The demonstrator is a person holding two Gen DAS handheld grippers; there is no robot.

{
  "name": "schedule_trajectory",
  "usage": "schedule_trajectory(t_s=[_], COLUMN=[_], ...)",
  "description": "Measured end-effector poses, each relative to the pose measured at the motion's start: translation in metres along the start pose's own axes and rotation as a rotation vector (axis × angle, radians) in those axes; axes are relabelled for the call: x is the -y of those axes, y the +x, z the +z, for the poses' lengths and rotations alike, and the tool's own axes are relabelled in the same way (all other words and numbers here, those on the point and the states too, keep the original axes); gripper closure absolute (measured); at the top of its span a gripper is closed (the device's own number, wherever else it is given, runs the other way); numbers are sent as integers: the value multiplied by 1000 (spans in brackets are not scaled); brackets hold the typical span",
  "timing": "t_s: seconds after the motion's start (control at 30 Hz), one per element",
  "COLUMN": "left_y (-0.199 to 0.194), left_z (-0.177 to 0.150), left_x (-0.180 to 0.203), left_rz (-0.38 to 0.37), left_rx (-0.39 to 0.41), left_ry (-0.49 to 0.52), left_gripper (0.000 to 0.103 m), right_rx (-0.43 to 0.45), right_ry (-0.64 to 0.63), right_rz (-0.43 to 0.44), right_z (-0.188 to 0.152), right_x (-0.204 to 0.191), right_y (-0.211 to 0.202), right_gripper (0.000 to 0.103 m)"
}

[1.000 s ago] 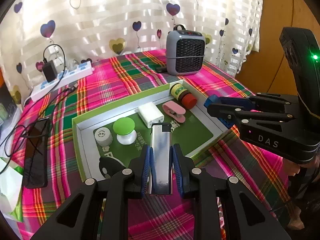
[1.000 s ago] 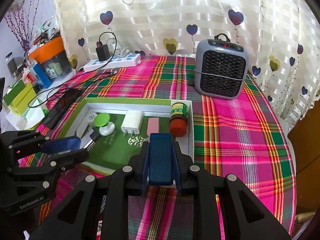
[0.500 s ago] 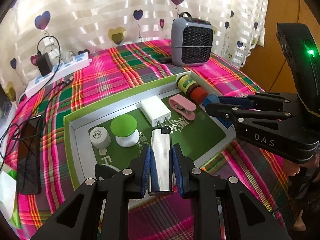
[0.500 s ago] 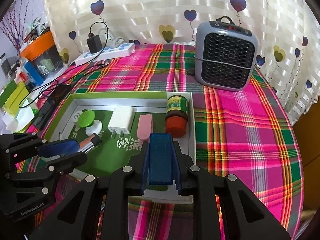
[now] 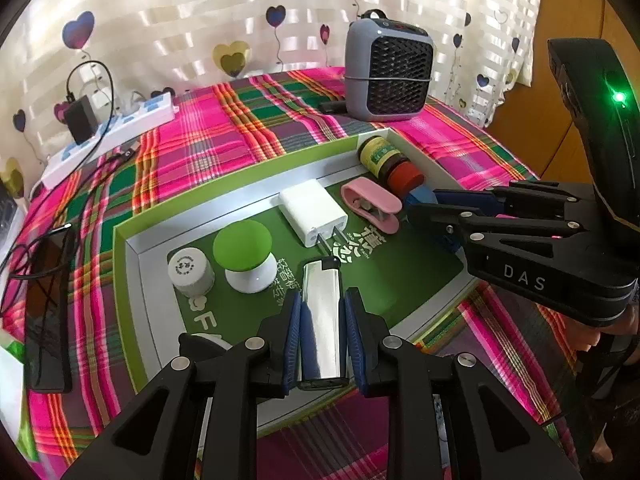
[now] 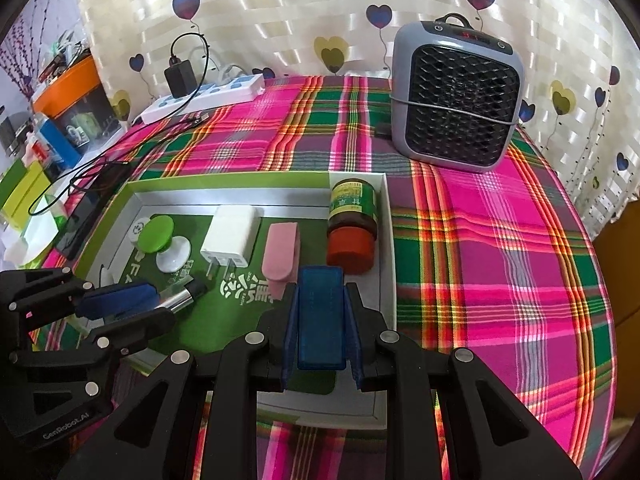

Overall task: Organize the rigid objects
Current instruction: 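Carry the silver lighter with left tool while right tool carries USB stick to box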

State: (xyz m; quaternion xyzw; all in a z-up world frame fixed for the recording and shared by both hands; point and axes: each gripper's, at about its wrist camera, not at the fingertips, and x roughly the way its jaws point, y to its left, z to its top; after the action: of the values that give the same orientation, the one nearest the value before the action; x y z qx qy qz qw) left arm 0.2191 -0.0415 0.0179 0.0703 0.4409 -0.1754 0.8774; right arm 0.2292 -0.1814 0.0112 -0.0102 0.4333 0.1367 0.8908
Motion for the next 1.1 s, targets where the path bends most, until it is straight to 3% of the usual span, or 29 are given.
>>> schedule_trajectory(t_s=[1.1], left_y=[12], left_z=[3], left_x=[-4], left_rz=[-6], left_rx=[-22], left_ry=[-24], left_gripper=[85], right_rx=[-11], right_ry=[-12], right_rz=[6], right_z=[3], right_x=[-4], right_y=[10], right_gripper=[80])
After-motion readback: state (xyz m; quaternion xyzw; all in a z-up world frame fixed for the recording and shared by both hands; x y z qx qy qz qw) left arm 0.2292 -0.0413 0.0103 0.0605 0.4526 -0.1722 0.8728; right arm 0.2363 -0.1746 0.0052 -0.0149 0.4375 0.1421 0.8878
